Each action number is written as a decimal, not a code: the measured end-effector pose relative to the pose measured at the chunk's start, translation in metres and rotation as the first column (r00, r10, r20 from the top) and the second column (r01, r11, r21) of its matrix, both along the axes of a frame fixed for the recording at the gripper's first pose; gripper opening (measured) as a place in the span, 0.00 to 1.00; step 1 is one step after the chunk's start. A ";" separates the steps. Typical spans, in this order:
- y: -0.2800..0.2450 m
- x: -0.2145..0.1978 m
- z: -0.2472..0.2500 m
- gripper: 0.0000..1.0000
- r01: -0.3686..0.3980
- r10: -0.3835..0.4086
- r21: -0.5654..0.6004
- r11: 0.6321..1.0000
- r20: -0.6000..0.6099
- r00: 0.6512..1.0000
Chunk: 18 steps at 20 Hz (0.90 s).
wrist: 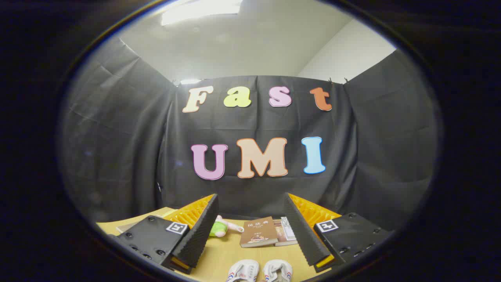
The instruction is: Open the storage box then place both shoes into the box .Put the left shoe in first, then the right shoe, with the right side of both shoes facing outward in a uniform manner.
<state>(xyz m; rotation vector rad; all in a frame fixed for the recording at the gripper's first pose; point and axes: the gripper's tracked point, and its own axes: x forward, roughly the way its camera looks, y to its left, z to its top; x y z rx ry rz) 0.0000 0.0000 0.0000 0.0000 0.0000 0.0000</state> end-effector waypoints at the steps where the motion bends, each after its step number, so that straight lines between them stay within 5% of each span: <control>1: 0.001 0.001 -0.001 1.00 -0.002 0.002 0.001 1.000 -0.001 1.000; 18: 0.011 0.008 -0.013 1.00 -0.018 0.017 -0.009 1.000 -0.029 0.999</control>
